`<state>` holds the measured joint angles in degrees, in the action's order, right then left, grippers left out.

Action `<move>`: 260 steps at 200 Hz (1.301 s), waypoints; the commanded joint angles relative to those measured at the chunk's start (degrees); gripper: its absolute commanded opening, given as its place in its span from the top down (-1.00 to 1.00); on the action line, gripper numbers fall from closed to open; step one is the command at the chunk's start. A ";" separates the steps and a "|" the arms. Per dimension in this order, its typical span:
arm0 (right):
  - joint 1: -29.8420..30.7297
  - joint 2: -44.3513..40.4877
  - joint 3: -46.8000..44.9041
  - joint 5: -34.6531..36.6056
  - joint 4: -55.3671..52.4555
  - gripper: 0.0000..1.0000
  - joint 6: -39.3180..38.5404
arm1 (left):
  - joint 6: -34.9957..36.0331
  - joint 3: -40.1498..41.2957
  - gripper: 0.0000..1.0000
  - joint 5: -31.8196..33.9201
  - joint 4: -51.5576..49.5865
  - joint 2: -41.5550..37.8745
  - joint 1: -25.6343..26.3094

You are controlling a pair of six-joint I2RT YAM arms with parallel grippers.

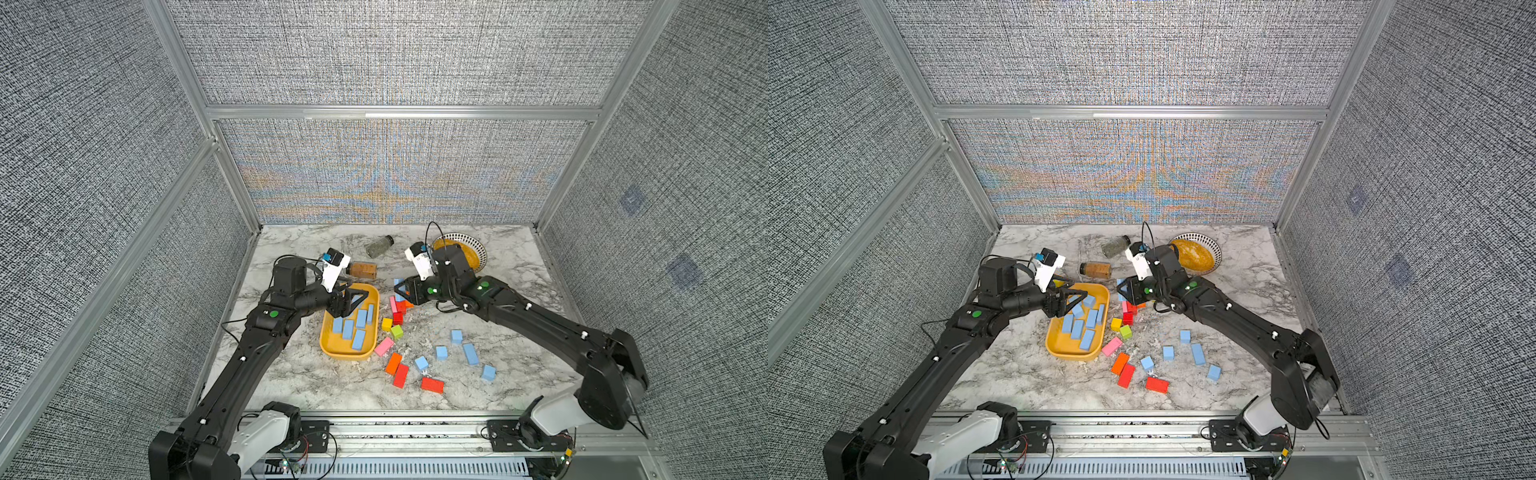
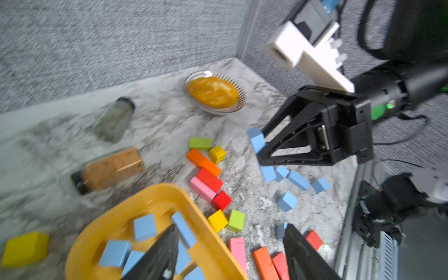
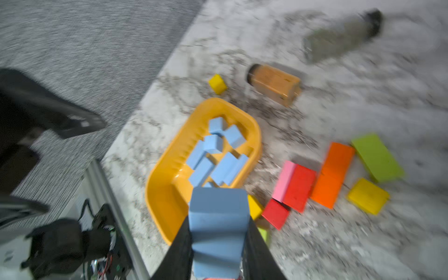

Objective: Pick out the blue building blocks
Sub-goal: Place the building block in the storage box.

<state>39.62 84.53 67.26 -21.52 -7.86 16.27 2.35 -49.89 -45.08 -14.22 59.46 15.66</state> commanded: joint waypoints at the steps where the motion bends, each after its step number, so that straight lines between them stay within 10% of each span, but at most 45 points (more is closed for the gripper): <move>1: 0.01 -2.29 -2.34 -10.34 13.31 0.53 -12.34 | 4.86 1.17 -0.39 -14.55 7.40 -1.40 0.23; 93: -0.09 -2.44 -0.61 -28.06 17.02 0.42 -26.49 | 8.96 3.25 -0.40 -20.80 12.90 -2.12 2.49; 260: -0.07 -0.28 0.90 -37.06 19.55 0.35 -23.04 | 9.10 0.36 -0.08 -20.84 13.60 2.06 5.69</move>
<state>39.44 84.14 68.25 -57.12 9.58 -7.55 11.55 -49.04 -65.93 -1.91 61.41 21.15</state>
